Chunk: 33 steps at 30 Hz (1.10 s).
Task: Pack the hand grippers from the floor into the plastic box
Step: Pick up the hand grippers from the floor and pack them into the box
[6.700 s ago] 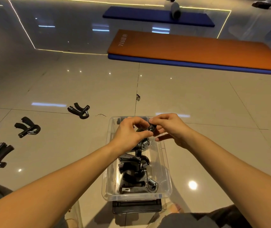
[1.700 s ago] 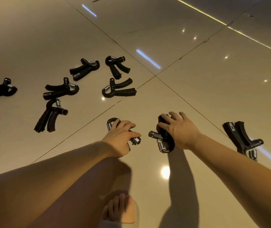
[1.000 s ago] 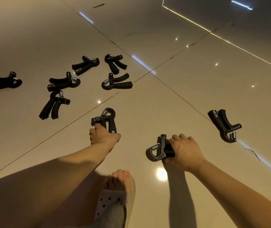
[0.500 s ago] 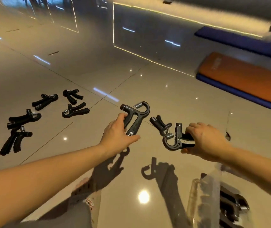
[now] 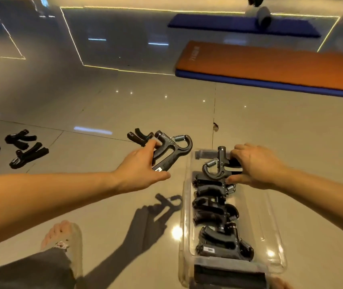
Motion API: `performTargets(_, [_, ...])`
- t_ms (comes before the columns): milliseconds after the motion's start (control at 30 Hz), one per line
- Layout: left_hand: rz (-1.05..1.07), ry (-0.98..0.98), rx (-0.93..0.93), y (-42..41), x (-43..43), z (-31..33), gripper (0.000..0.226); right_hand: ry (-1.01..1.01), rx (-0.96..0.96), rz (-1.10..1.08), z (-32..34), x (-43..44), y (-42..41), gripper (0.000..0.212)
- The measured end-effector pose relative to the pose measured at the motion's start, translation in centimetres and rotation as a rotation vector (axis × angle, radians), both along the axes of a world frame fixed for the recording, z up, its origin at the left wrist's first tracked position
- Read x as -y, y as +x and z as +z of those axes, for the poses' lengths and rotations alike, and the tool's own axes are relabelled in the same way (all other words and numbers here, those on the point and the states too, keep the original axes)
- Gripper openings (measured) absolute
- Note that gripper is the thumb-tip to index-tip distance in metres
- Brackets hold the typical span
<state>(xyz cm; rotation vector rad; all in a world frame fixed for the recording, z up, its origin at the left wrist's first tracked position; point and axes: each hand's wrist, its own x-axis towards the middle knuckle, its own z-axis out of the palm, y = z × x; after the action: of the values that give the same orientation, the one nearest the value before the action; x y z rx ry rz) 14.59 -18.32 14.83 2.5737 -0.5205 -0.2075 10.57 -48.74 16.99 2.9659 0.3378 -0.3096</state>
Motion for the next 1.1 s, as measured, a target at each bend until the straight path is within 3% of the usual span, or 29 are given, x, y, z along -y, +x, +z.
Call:
performTargets(300, [-0.176,0.120,-0.016,-1.2,6.3,-1.7,0.065,0.017,-0.003,-0.062,-2.6,7.2,-0.6,0.060])
performTargets(833, [-0.206,0.166,0.046,-1.0,11.9,-6.4,0.057,0.068,0.034,-0.088,-5.6,11.1,2.0,0.053])
performTargets(1100, [-0.204,0.327,0.155,0.2,12.3,-6.6,0.065,0.104,0.037,-0.116,-5.5,12.3,3.0,0.052])
